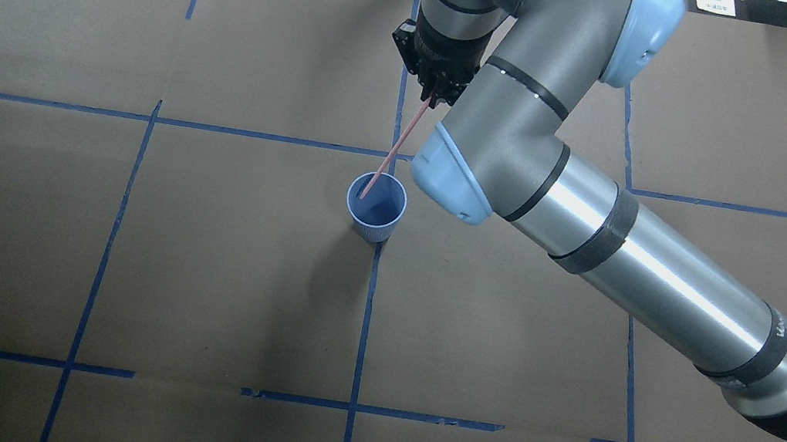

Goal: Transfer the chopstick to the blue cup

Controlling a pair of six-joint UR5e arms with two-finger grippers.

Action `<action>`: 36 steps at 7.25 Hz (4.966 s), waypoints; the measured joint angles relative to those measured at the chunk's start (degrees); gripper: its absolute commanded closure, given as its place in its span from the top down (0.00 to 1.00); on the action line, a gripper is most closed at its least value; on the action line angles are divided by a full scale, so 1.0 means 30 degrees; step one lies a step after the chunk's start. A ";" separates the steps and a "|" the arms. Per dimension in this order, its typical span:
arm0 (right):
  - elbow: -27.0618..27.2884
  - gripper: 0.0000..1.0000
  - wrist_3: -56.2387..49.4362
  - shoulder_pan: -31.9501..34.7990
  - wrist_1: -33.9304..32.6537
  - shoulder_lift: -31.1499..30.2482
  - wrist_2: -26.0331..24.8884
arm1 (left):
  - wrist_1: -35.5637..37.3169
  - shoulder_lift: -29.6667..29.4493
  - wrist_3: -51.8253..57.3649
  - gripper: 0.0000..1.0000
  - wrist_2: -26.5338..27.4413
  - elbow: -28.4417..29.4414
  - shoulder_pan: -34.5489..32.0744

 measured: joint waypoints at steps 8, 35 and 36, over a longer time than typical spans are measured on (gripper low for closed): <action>0.0134 1.00 -0.1303 -0.0407 0.1298 -0.0872 -0.0222 | -0.0017 -0.0079 0.0000 1.00 0.0000 -0.0001 0.0023; 0.5027 1.00 -3.2208 1.5424 0.2520 -2.2083 0.6651 | -0.0019 0.0056 0.0117 1.00 0.0000 0.0000 0.0011; 0.5027 1.00 -3.2195 1.5424 0.2520 -2.2083 0.6663 | -0.0019 0.0057 0.0117 1.00 0.0000 -0.0001 0.0013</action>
